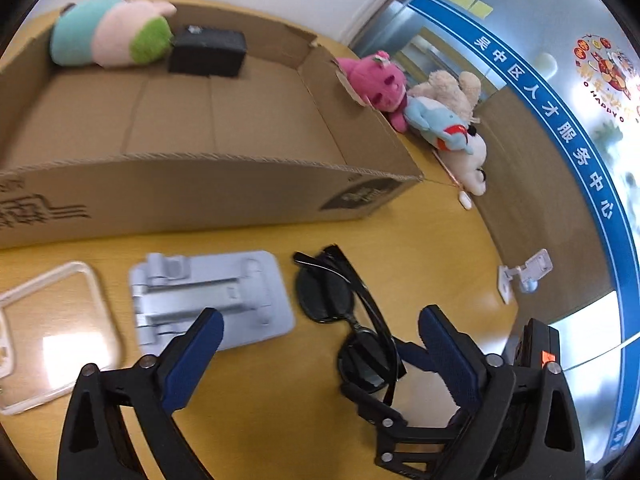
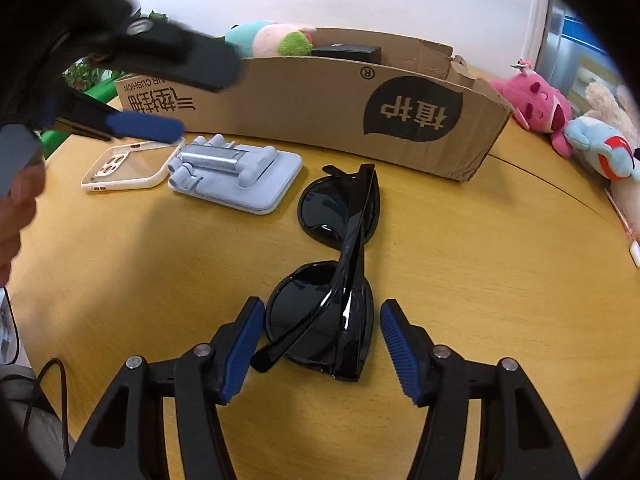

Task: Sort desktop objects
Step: 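Move the right gripper to the black sunglasses and close on them, then lift the sunglasses with the right gripper and carry them over the cardboard box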

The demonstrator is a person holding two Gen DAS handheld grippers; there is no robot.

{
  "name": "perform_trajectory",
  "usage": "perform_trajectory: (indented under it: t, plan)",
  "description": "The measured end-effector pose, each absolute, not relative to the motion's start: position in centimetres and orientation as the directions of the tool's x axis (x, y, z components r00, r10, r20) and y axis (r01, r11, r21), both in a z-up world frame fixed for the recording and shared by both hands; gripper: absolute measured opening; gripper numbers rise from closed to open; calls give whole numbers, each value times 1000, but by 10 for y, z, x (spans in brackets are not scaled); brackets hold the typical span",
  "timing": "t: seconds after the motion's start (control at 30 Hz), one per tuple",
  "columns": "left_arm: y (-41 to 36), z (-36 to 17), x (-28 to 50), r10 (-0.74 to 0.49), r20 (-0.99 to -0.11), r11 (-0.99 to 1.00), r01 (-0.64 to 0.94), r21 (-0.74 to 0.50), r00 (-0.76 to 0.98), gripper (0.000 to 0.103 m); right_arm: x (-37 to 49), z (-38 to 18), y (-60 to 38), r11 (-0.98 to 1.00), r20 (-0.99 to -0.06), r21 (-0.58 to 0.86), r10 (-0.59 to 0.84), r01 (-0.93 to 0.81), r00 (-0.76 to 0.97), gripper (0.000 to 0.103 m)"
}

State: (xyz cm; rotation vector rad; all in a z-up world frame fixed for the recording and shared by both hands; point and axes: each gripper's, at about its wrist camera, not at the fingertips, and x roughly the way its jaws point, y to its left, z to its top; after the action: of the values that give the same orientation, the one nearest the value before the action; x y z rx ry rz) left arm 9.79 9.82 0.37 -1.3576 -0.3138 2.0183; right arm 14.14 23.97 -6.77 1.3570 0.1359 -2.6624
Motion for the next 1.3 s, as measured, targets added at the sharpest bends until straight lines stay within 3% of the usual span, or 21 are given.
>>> perform_trajectory:
  t: [0.1,0.17,0.3,0.37,0.5,0.83,1.3]
  plan:
    - [120,-12,90,686,-715,-697,-405,-592,-134,80,141,-68,239,-988,-803,-18,-78,154,-591,55]
    - [133,-22,88,707,-704,-667,-401,-628,-73,64,141,-68,239,-989,-799,-16,-76,148,-597,55]
    - [155,-28,92,724,-689,-625,-437,-646,-17,50,142,-68,240,-989,-793,0,-89,146,-602,55]
    - [165,-35,92,713,-701,-624,-442,-644,14,31,141,-67,240,-988,-791,25,-111,149,-602,55]
    - [169,-42,93,704,-710,-633,-433,-642,23,17,140,-67,239,-989,-788,32,-115,148,-604,55]
    - [162,13,91,740,-670,-602,-503,-620,-61,12,139,-36,237,-989,-731,65,-135,129,-669,55]
    - [171,207,25,780,-572,-536,-742,-401,-254,12,81,110,239,-994,-413,-74,-37,74,-910,55]
